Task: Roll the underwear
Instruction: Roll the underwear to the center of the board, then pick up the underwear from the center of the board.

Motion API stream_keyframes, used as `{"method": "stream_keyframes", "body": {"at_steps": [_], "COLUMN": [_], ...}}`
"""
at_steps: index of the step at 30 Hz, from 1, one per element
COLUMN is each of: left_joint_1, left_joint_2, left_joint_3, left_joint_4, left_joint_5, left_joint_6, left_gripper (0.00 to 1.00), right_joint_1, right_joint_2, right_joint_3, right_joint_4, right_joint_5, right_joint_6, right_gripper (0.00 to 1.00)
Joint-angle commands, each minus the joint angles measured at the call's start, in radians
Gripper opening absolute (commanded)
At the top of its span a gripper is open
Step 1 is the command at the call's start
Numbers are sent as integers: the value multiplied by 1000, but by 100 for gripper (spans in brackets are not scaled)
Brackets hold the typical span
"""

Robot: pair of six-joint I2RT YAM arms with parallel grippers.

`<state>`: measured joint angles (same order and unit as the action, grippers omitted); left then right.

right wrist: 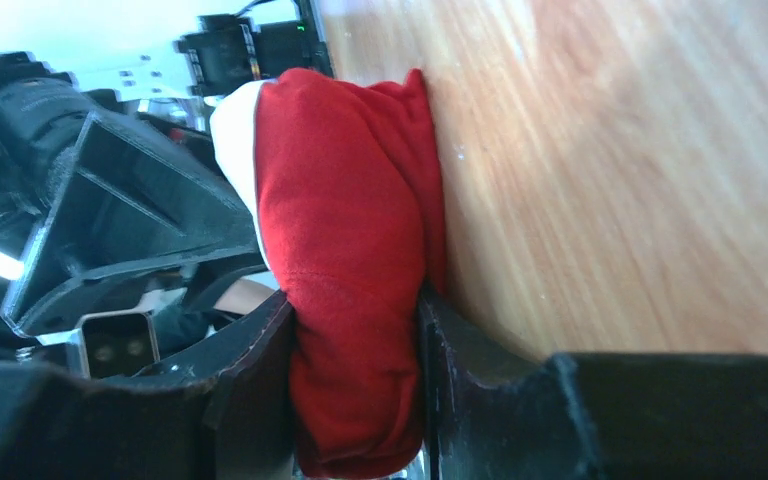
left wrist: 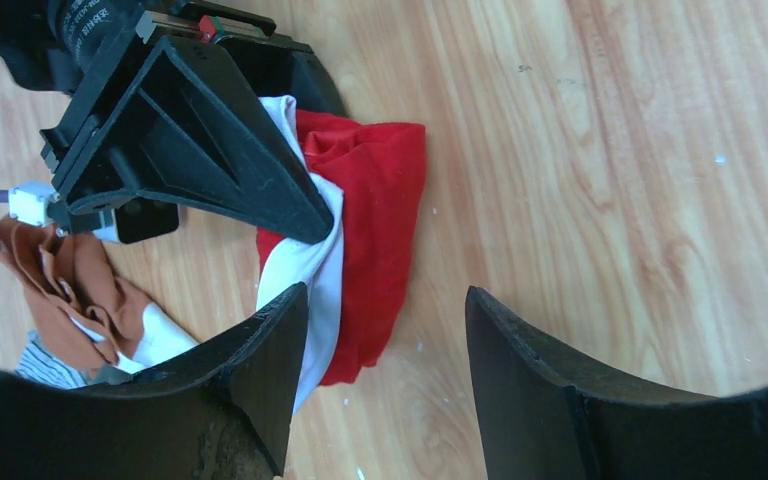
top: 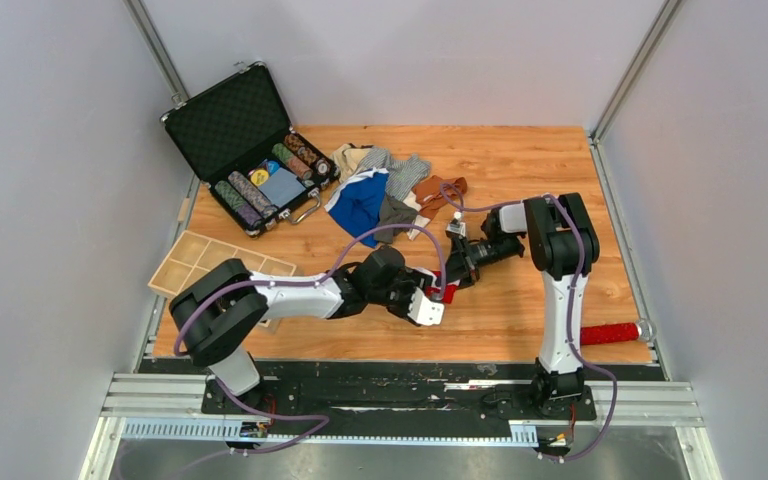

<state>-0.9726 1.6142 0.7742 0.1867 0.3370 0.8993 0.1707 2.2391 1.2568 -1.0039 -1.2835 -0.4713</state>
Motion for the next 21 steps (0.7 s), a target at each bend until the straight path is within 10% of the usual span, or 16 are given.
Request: {"method": "stream_keyframes", "body": {"at_steps": [1,21], "left_joint_1": [-8,39], "left_joint_2": [50,47], "left_joint_3": [67,56], "left_joint_4": [99,96], "left_joint_5": [-49,155], "left_joint_6": [87,453], "left_gripper": [66,75], "right_joint_1": [-24,-67], "right_joint_2": [66,189], "right_joint_3": [-20,-21], "right_joint_4": [-45,-65], "right_joint_5": [34,-44], "right_joint_6": [24,89], "right_gripper": [7,7]}}
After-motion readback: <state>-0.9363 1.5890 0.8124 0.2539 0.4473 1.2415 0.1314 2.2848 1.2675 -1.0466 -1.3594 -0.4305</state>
